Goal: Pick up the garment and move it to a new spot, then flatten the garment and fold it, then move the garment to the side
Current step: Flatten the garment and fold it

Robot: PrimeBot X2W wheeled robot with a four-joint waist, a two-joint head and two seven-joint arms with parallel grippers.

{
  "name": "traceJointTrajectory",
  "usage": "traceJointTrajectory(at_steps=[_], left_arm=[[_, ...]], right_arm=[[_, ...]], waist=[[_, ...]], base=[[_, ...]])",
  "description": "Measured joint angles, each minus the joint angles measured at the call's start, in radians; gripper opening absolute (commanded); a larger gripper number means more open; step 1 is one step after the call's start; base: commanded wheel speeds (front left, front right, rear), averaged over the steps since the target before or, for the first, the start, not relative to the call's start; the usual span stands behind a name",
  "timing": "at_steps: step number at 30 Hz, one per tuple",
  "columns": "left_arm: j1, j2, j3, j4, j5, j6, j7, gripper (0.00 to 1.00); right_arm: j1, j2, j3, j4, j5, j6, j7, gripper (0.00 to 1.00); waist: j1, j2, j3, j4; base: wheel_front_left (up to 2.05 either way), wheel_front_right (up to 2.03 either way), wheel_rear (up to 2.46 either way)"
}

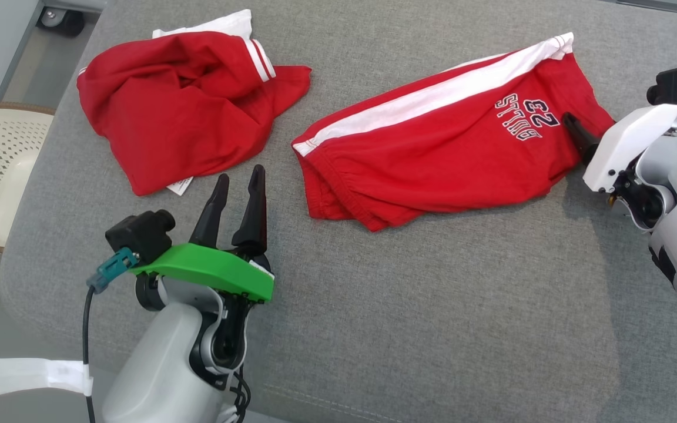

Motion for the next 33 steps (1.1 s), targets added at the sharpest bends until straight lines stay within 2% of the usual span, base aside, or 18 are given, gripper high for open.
traceJointTrajectory(at_steps=[1,2,3,4,6,7,8,9,10,17,22,29,33], left_arm=[[0.005,0.0,0.0,-0.006,0.0,0.0,0.0,1.0],[0.009,0.0,0.0,-0.008,0.0,0.0,0.0,1.0],[0.012,0.0,0.0,-0.01,0.001,0.0,0.0,1.0],[0.014,0.0,0.0,-0.012,0.002,0.0,0.0,1.0],[0.02,0.0,0.001,-0.016,0.01,0.0,0.0,1.0],[0.025,0.0,0.002,-0.018,0.013,0.0,0.0,1.0],[0.029,0.0,0.002,-0.019,0.017,0.0,0.0,1.0],[0.033,0.0,0.003,-0.022,0.019,0.0,0.0,1.0],[0.035,0.0,0.004,-0.025,0.022,0.0,0.0,1.0],[0.054,0.01,0.039,-0.046,0.044,0.002,0.0,1.0],[0.075,0.013,0.046,-0.064,0.049,0.002,0.0,1.0],[0.098,0.027,0.067,-0.077,0.058,0.002,0.0,1.0],[0.117,0.037,0.07,-0.081,0.063,0.002,0.0,1.0]], right_arm=[[0.0,0.002,-0.003,0.005,0.005,0.0,0.001,0.98],[0.001,0.005,-0.007,0.008,0.011,0.0,0.001,0.84],[0.001,0.008,-0.013,0.012,0.014,0.0,0.001,0.6],[0.001,0.011,-0.016,0.016,0.019,0.0,0.001,0.5],[0.004,0.015,-0.016,0.018,0.02,0.0,0.001,0.37],[0.006,0.017,-0.016,0.019,0.02,0.0,0.001,0.23],[0.007,0.018,-0.016,0.019,0.02,0.0,0.001,0.23],[0.008,0.019,-0.016,0.018,0.02,0.0,-0.001,0.05],[0.009,0.02,-0.016,0.018,0.02,0.0,-0.002,0.0],[0.013,0.036,-0.008,0.002,0.018,0.009,-0.061,0.0],[0.026,0.065,-0.045,-0.028,0.055,0.009,-0.146,0.0],[0.152,0.115,-0.093,-0.057,0.12,0.009,-0.275,0.0],[0.214,0.141,-0.1,-0.09,0.137,0.009,-0.309,0.0]], waist=[[0.0,0.0,-0.001,0.0],[0.0,0.0,-0.002,0.0],[0.0,0.0,-0.003,0.0],[0.0,0.0,-0.004,0.0],[0.0,0.0,-0.006,-0.001],[0.0,0.0,-0.006,-0.001],[0.0,0.0,-0.007,-0.002],[0.0,0.0,-0.007,-0.002],[0.0,0.0,-0.007,-0.003],[0.0,0.0,-0.013,-0.025],[0.0,0.0,-0.023,-0.054],[0.0,0.0,-0.043,-0.11],[0.0,0.0,-0.057,-0.147]], base=[[0.0,0.0,0.0],[0.0,0.0,0.0],[0.0,0.0,0.0],[0.0,0.0,0.0],[0.0,0.0,0.0],[0.0,0.0,0.0],[0.0,0.0,0.0],[0.0,0.0,0.0],[0.0,0.0,0.0],[0.0,0.0,0.0],[0.0,0.0,0.0],[0.0,0.0,0.0],[0.0,0.0,0.0]])
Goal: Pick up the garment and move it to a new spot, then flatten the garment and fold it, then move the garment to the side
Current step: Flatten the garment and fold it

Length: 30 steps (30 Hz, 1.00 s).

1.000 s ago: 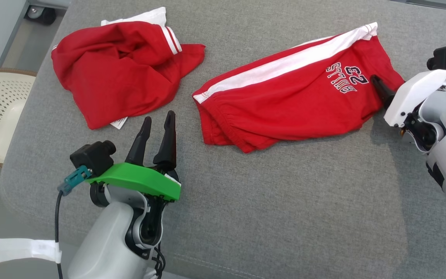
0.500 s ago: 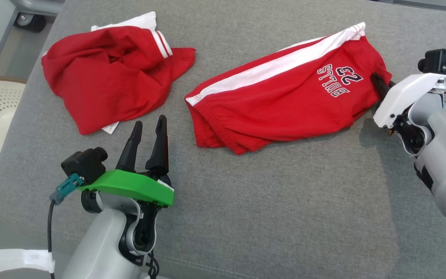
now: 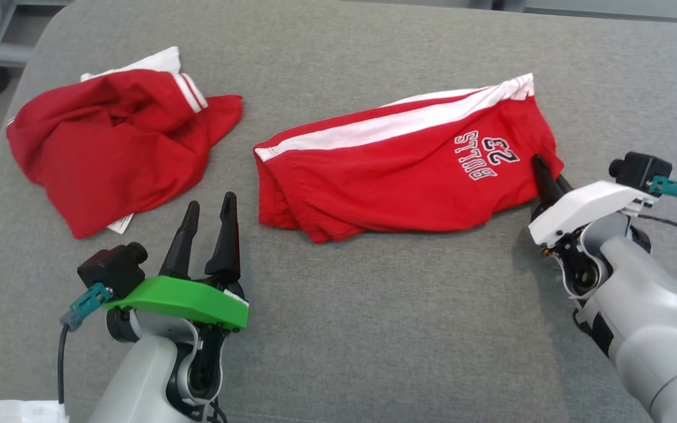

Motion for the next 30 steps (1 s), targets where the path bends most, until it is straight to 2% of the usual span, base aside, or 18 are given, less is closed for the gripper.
traceJointTrajectory(at_steps=[8,20,30], left_arm=[[0.023,0.015,0.001,-0.02,0.001,0.0,0.0,1.0],[0.108,0.016,-0.008,-0.055,0.006,-0.002,0.0,1.0],[0.14,0.015,-0.037,-0.093,0.006,-0.002,0.0,1.0]], right_arm=[[0.085,0.0,-0.031,-0.052,0.031,0.001,-0.006,0.0],[0.214,-0.06,-0.116,-0.125,0.029,0.001,-0.006,0.0],[0.304,-0.08,-0.186,-0.17,0.006,0.001,-0.005,0.0]], waist=[[0.0,0.0,-0.032,-0.066],[0.0,0.0,-0.114,-0.15],[0.0,0.0,-0.158,-0.184]], base=[[0.0,0.0,0.0],[0.0,0.0,0.0],[0.0,0.0,0.0]])
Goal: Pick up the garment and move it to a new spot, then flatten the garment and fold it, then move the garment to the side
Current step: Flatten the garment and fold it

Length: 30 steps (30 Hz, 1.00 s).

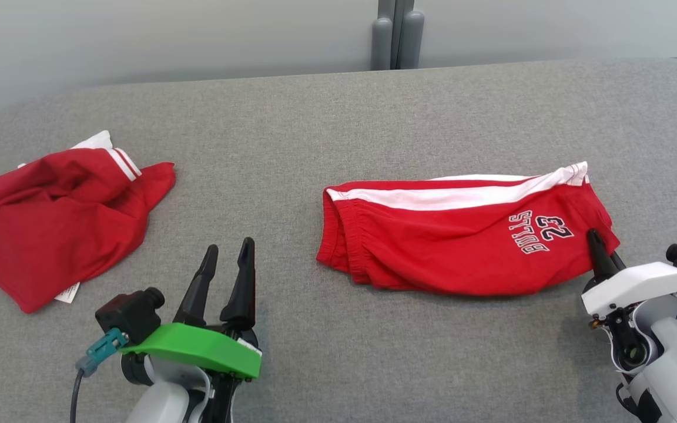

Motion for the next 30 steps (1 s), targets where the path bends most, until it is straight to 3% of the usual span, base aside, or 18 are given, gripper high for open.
traceJointTrajectory(at_steps=[15,30], left_arm=[[0.018,0.0,-0.011,-0.016,0.0,0.001,0.005,1.0],[0.058,-0.003,-0.034,-0.022,-0.001,0.006,0.014,1.0]], right_arm=[[0.007,-0.011,0.01,-0.113,-0.123,0.0,0.0,0.0],[-0.068,0.036,0.269,-0.212,-0.259,0.0,0.036,0.0]], waist=[[0.0,0.0,-0.023,0.024],[0.0,0.0,-0.068,0.126]], base=[[0.0,0.0,0.0],[0.0,0.0,0.0]])
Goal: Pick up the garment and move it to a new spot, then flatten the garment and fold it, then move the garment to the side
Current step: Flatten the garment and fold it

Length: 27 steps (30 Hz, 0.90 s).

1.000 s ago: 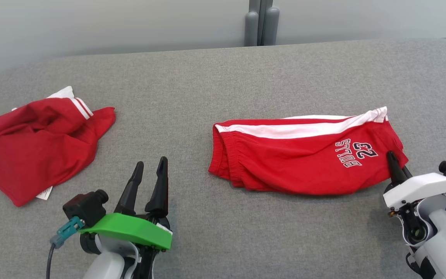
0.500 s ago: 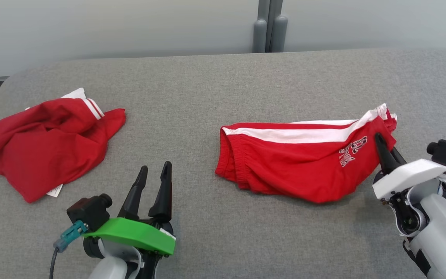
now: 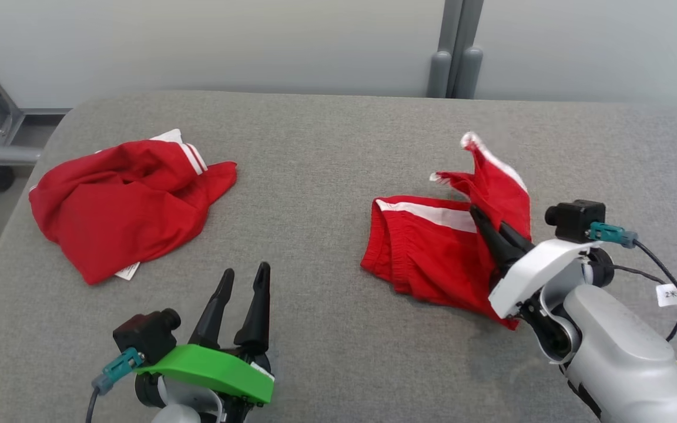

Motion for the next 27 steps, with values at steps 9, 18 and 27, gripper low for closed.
traceJointTrajectory(at_steps=[9,18,27], left_arm=[[0.001,-0.001,0.0,-0.008,-0.001,0.004,0.001,1.0],[0.011,-0.001,0.012,-0.013,-0.007,0.012,0.001,1.0],[0.022,0.001,0.034,-0.031,-0.007,0.015,0.0,1.0]], right_arm=[[-0.013,0.024,0.054,0.043,-0.007,0.0,0.059,0.0],[-0.037,0.049,0.124,0.067,-0.027,0.0,0.099,0.0],[-0.069,0.049,0.186,0.089,-0.094,0.0,0.112,0.67]], waist=[[0.0,0.0,0.0,0.07],[0.0,0.0,0.012,0.107],[0.0,0.0,0.013,0.091]], base=[[0.0,0.0,0.0],[0.0,0.0,0.0],[0.0,0.0,0.0]])
